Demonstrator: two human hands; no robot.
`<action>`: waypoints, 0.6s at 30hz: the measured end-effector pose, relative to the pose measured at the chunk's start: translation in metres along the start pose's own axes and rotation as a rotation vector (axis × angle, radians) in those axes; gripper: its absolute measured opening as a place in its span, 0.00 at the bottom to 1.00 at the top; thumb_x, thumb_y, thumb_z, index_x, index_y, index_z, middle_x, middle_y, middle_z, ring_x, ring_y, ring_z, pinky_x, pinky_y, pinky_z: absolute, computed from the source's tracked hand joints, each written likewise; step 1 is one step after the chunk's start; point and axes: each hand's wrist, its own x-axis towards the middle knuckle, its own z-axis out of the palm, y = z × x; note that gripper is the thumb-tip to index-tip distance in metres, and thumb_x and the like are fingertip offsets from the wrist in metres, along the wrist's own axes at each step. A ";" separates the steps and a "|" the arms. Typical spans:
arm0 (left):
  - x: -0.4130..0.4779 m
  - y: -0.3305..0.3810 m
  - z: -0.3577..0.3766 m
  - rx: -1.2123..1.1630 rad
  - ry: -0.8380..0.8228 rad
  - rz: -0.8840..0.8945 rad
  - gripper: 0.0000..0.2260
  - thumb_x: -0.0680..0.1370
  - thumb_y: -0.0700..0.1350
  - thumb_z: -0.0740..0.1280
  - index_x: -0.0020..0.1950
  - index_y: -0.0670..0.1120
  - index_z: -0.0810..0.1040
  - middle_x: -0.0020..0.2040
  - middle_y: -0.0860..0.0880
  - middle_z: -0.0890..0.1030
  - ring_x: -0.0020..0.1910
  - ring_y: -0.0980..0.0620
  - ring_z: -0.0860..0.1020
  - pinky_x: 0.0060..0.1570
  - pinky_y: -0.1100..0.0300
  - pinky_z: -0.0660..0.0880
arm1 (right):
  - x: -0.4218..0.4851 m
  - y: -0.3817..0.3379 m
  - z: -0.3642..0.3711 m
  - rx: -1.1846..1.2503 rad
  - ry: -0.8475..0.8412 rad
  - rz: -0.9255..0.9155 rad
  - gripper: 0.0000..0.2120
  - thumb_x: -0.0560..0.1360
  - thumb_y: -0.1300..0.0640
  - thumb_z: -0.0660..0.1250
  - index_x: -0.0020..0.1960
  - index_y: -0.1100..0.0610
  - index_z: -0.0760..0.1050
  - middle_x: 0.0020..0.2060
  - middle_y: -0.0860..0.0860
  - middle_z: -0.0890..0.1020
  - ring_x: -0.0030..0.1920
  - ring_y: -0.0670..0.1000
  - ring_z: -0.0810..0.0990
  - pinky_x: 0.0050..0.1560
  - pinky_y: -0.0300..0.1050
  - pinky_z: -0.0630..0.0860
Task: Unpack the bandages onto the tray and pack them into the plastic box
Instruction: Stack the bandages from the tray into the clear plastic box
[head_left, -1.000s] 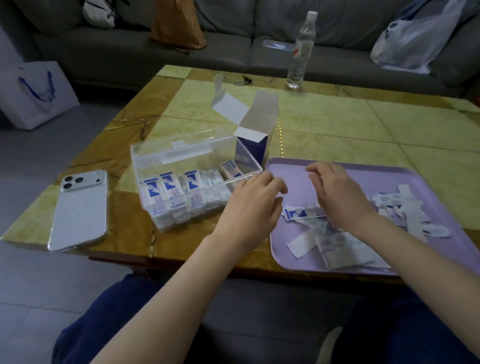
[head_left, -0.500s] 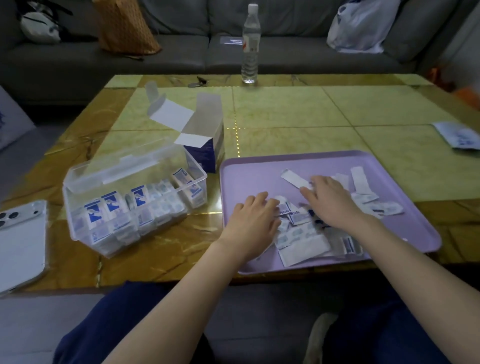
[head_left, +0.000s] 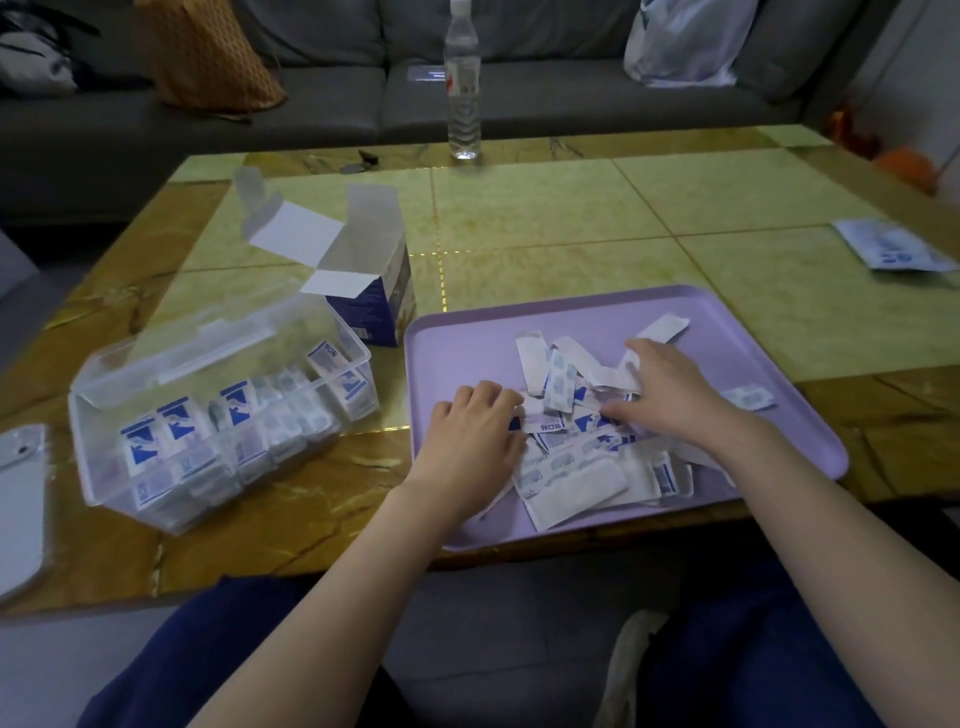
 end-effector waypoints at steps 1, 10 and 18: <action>0.000 0.000 0.001 0.009 0.002 0.006 0.15 0.81 0.51 0.56 0.67 0.50 0.67 0.66 0.51 0.67 0.63 0.49 0.66 0.61 0.55 0.63 | -0.001 0.004 -0.001 0.011 -0.061 0.013 0.40 0.70 0.48 0.72 0.74 0.57 0.56 0.72 0.57 0.62 0.71 0.59 0.60 0.68 0.53 0.61; -0.001 0.001 0.003 0.023 0.024 0.032 0.15 0.81 0.52 0.56 0.66 0.51 0.68 0.66 0.51 0.68 0.63 0.50 0.66 0.63 0.55 0.63 | -0.007 0.000 -0.002 0.116 -0.057 -0.208 0.25 0.70 0.59 0.73 0.66 0.55 0.71 0.59 0.54 0.74 0.58 0.53 0.72 0.54 0.43 0.68; 0.002 0.001 0.001 0.016 0.043 0.007 0.18 0.80 0.51 0.59 0.69 0.51 0.66 0.64 0.50 0.69 0.61 0.49 0.66 0.60 0.55 0.65 | -0.008 -0.012 0.001 -0.058 0.133 -0.297 0.09 0.77 0.58 0.62 0.55 0.55 0.77 0.46 0.51 0.77 0.49 0.55 0.76 0.43 0.48 0.71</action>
